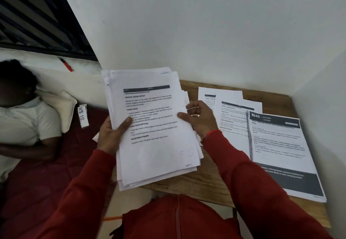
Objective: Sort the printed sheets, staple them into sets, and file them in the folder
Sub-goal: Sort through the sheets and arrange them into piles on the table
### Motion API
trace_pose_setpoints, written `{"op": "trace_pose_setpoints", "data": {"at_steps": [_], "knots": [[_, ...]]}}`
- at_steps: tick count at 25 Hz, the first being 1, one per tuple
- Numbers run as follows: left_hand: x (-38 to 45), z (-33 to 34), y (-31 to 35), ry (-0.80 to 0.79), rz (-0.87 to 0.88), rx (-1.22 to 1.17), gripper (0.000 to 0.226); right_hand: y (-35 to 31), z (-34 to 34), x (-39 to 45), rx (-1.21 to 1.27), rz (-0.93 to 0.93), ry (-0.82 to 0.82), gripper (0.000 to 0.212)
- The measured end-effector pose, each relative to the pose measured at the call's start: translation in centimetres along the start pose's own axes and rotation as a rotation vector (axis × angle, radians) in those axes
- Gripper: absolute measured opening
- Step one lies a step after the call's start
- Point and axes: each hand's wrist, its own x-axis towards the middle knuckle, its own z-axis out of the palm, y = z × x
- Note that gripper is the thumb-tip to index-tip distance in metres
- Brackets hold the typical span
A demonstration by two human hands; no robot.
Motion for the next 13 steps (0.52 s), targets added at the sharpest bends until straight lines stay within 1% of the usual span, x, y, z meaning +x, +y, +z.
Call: {"op": "trace_pose_setpoints", "data": {"at_steps": [2, 5, 7, 8, 10, 12, 13], "knots": [[-0.2, 0.4, -0.1, 0.007, -0.027, -0.016, 0.026, 0.4, -0.3, 0.3, 0.039, 0.009, 0.079, 0.024], [-0.2, 0.3, -0.2, 0.012, -0.035, -0.003, 0.022, 0.5, -0.9, 0.7, 0.108, 0.047, 0.091, 0.006], [-0.2, 0.1, -0.1, 0.004, -0.03, 0.014, 0.021, 0.7, -1.5, 1.6, 0.102, 0.023, 0.098, 0.006], [-0.2, -0.1, 0.0, 0.007, -0.026, 0.025, 0.021, 0.8, -2.1, 2.1, 0.085, -0.005, 0.132, 0.006], [-0.3, -0.4, 0.3, 0.029, -0.006, 0.043, 0.021, 1.3, -4.7, 3.8, -0.025, -0.073, 0.306, 0.005], [-0.5, -0.9, 0.7, 0.057, 0.012, 0.042, 0.024, 1.9, -8.8, 5.4, -0.171, -0.106, 0.546, 0.016], [-0.5, -1.3, 0.9, 0.066, 0.019, 0.04, 0.026, 2.1, -10.8, 5.8, -0.211, -0.111, 0.637, 0.02]]}}
